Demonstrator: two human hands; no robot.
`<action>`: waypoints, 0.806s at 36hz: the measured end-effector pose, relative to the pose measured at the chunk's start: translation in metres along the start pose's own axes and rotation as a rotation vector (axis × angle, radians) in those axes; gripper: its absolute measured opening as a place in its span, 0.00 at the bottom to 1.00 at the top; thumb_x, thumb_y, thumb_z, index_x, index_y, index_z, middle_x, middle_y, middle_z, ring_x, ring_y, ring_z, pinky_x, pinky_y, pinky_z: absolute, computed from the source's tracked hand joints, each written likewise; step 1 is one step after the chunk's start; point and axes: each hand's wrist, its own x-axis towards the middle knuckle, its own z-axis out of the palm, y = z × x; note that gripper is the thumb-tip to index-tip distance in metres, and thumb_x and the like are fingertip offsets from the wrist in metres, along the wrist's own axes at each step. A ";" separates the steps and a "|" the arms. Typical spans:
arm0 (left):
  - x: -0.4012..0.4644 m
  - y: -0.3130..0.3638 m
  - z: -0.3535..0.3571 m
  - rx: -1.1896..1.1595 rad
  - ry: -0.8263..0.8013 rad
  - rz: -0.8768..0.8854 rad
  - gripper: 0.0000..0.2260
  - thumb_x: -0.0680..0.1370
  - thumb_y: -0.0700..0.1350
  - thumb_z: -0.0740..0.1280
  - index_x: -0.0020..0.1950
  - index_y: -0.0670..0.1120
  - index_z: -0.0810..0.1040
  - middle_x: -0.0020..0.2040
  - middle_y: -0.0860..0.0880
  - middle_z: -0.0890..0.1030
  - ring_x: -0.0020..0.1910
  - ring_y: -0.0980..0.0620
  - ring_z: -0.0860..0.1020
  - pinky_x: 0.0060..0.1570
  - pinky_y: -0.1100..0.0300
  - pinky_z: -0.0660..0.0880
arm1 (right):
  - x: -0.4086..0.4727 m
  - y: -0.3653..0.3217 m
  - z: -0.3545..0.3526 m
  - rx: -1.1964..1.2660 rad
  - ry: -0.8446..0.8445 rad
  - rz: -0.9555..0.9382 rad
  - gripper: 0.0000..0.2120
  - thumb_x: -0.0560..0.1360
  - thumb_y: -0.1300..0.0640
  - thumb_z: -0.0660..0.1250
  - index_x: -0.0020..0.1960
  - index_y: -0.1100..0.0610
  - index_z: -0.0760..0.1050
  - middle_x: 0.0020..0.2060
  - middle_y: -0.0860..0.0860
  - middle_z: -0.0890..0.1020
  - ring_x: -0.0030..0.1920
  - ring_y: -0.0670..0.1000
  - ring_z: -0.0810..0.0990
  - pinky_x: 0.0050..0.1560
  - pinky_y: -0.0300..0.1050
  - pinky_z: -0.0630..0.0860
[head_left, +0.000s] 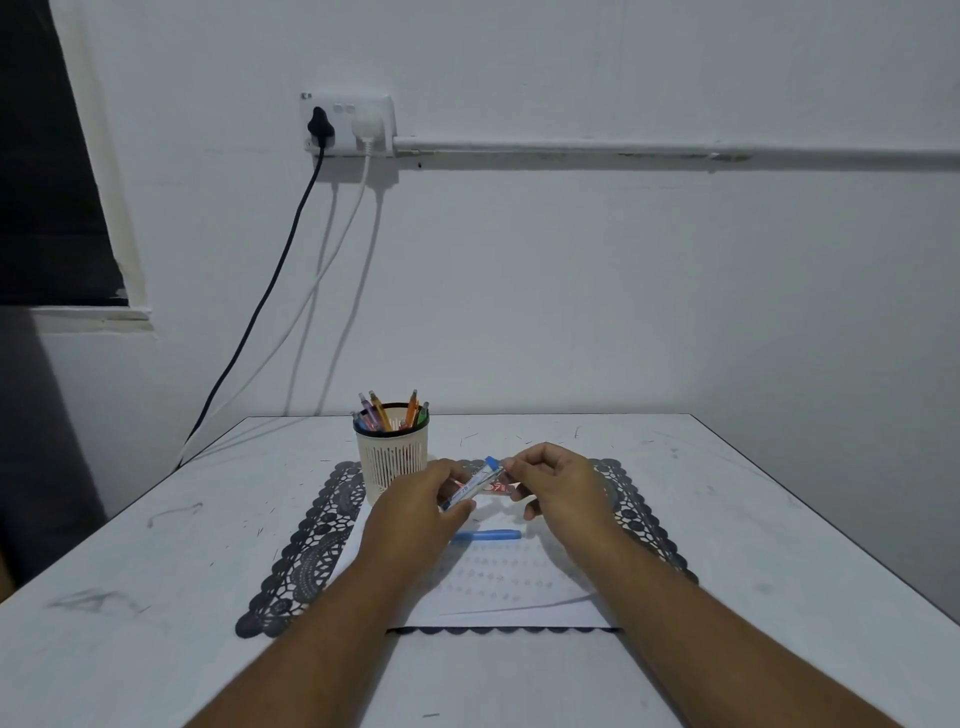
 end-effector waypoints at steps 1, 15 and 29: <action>0.000 0.000 0.000 0.001 -0.002 -0.001 0.12 0.78 0.50 0.74 0.61 0.58 0.79 0.48 0.61 0.82 0.45 0.62 0.79 0.47 0.59 0.80 | 0.000 0.000 0.000 -0.008 -0.006 -0.004 0.04 0.78 0.62 0.74 0.46 0.63 0.83 0.40 0.60 0.86 0.35 0.48 0.81 0.30 0.41 0.75; 0.000 -0.002 0.002 -0.033 -0.003 0.015 0.11 0.77 0.48 0.75 0.57 0.59 0.80 0.45 0.59 0.82 0.45 0.59 0.79 0.47 0.53 0.81 | 0.000 -0.004 -0.001 0.044 0.003 0.058 0.02 0.77 0.68 0.72 0.48 0.64 0.83 0.37 0.55 0.87 0.34 0.48 0.82 0.30 0.41 0.78; 0.000 -0.002 0.002 -0.039 -0.013 0.046 0.11 0.77 0.48 0.75 0.58 0.58 0.80 0.45 0.59 0.82 0.45 0.59 0.80 0.48 0.53 0.81 | -0.003 -0.006 -0.002 0.084 0.004 0.129 0.01 0.76 0.66 0.73 0.47 0.64 0.82 0.40 0.58 0.87 0.36 0.48 0.83 0.33 0.43 0.77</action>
